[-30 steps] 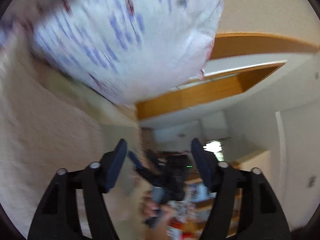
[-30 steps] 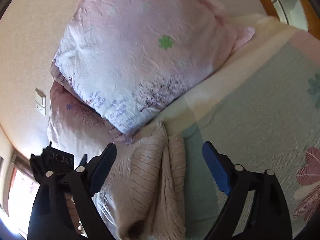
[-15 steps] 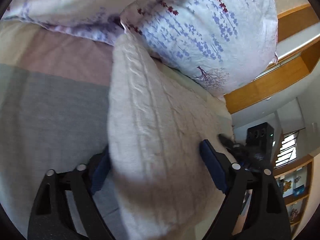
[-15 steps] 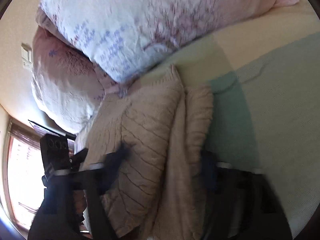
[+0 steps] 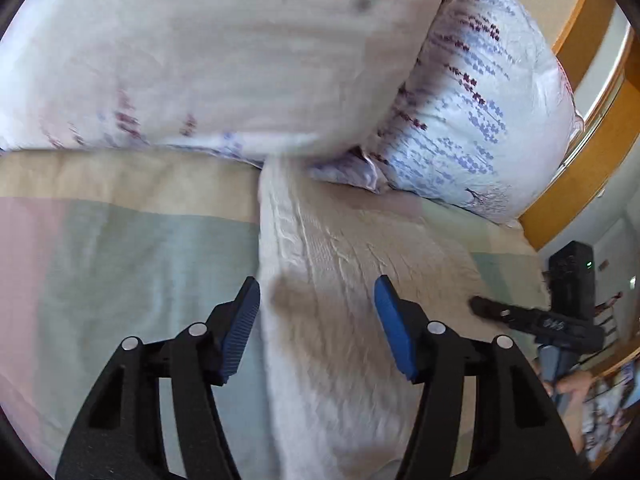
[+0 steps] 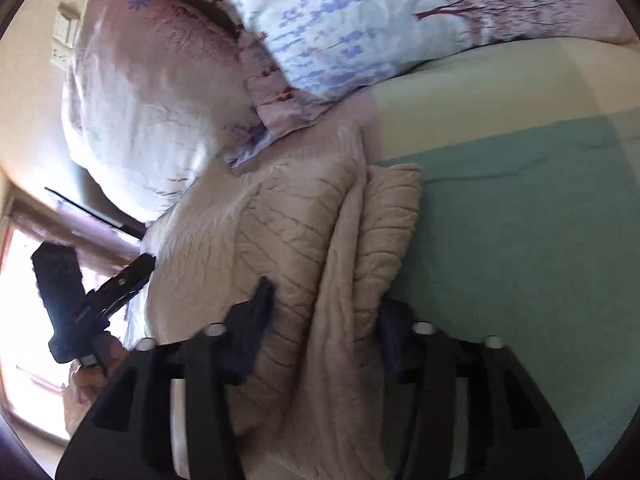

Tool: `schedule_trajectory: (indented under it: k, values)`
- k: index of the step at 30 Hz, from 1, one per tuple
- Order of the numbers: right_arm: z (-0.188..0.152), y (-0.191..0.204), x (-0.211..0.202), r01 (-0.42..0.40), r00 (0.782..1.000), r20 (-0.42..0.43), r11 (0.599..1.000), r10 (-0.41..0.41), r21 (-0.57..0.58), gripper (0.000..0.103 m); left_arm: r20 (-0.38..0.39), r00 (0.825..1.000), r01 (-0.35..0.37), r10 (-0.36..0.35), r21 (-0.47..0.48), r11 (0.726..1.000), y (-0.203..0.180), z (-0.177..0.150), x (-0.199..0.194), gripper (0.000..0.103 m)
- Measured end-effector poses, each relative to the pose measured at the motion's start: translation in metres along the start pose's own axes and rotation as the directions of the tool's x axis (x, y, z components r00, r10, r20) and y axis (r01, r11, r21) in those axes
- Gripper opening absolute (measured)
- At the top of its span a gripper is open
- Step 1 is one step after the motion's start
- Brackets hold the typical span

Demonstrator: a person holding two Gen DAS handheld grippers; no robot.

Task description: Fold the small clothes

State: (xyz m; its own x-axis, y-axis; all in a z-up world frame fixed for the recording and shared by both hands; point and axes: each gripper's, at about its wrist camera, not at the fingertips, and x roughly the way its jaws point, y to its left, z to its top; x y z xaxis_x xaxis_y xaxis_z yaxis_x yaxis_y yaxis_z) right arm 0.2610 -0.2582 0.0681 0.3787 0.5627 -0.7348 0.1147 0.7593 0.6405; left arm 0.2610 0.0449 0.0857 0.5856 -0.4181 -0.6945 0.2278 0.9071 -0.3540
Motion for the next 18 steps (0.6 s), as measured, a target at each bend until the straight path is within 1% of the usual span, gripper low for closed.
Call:
schedule_trajectory:
  k: [1, 2, 3, 4, 5, 6, 7, 8, 9, 10, 11, 12, 13, 15, 16, 17, 18]
  values:
    - [-0.006, -0.002, -0.021, -0.025, 0.998, 0.065, 1.0, 0.024, 0.015, 0.061, 0.028, 1.0, 0.0, 0.0, 0.012, 1.0, 0.004, -0.004, -0.012, 0.073]
    - [-0.011, -0.004, -0.038, -0.056, 0.992, 0.115, 0.998, 0.053, 0.02, 0.063, 0.06, 0.998, -0.008, 0.007, 0.023, 1.0, 0.01, -0.012, -0.027, 0.077]
    - [-0.016, -0.005, -0.052, -0.102, 0.983, 0.155, 0.995, 0.097, 0.022, 0.068, 0.085, 0.996, -0.015, 0.012, 0.036, 0.999, 0.016, -0.02, -0.04, 0.078]
    - [-0.023, -0.003, -0.067, -0.193, 0.965, 0.183, 0.981, 0.186, 0.02, 0.072, 0.102, 0.995, -0.022, 0.017, 0.046, 0.999, 0.021, -0.03, -0.052, 0.079]
    - [-0.028, -0.001, -0.072, -0.26, 0.953, 0.164, 0.966, 0.254, 0.016, 0.074, 0.106, 0.994, -0.025, 0.02, 0.047, 0.999, 0.02, -0.033, -0.055, 0.081]
    - [-0.032, 0.003, -0.069, -0.29, 0.952, 0.111, 0.957, 0.286, 0.021, 0.074, 0.103, 0.995, -0.02, 0.015, 0.046, 0.999, 0.025, -0.042, -0.06, 0.082]
    - [-0.034, 0.004, -0.065, -0.286, 0.957, 0.066, 0.958, 0.284, 0.029, 0.074, 0.093, 0.996, -0.014, 0.011, 0.041, 0.999, 0.029, -0.05, -0.061, 0.082]
    - [-0.037, 0.007, -0.054, -0.266, 0.964, 0.008, 0.963, 0.266, 0.046, 0.074, 0.08, 0.997, -0.015, 0.012, 0.038, 0.999, 0.029, -0.055, -0.061, 0.082]
    - [-0.036, 0.006, -0.045, -0.25, 0.967, -0.024, 0.966, 0.252, 0.061, 0.072, 0.064, 0.998, -0.017, 0.015, 0.034, 0.999, 0.03, -0.062, -0.06, 0.082]
    - [-0.037, 0.006, -0.031, -0.224, 0.971, -0.065, 0.971, 0.23, 0.084, 0.07, 0.052, 0.999, -0.019, 0.017, 0.034, 0.999, 0.033, -0.069, -0.059, 0.082]
    - [-0.035, 0.004, -0.022, -0.208, 0.972, -0.085, 0.972, 0.218, 0.106, 0.065, 0.046, 0.999, -0.025, 0.023, 0.033, 0.999, 0.033, -0.074, -0.056, 0.082]
    - [-0.035, 0.001, -0.016, -0.216, 0.969, -0.091, 0.968, 0.228, 0.128, 0.063, 0.038, 0.999, -0.027, 0.026, 0.029, 0.999, 0.036, -0.079, -0.055, 0.082]
    - [-0.035, -0.003, -0.01, -0.247, 0.961, -0.088, 0.957, 0.261, 0.15, 0.063, 0.029, 0.999, -0.02, 0.019, 0.02, 1.0, 0.038, -0.083, -0.053, 0.082]
    - [-0.03, -0.004, -0.002, -0.28, 0.952, -0.074, 0.945, 0.296, 0.168, 0.056, 0.019, 1.0, 0.002, -0.002, -0.003, 1.0, 0.04, -0.088, -0.047, 0.082]
    - [-0.028, -0.008, 0.002, -0.307, 0.944, -0.059, 0.932, 0.323, 0.191, 0.054, 0.019, 1.0, 0.013, -0.012, -0.015, 1.0, 0.043, -0.09, -0.045, 0.084]
    - [-0.026, -0.012, 0.004, -0.323, 0.94, -0.046, 0.923, 0.339, 0.21, 0.048, 0.019, 1.0, 0.021, -0.021, -0.022, 1.0, 0.045, -0.092, -0.044, 0.084]
    - [-0.021, -0.014, 0.007, -0.335, 0.936, -0.035, 0.915, 0.352, 0.225, 0.039, 0.015, 1.0, 0.028, -0.027, -0.029, 0.999, 0.046, -0.093, -0.043, 0.085]
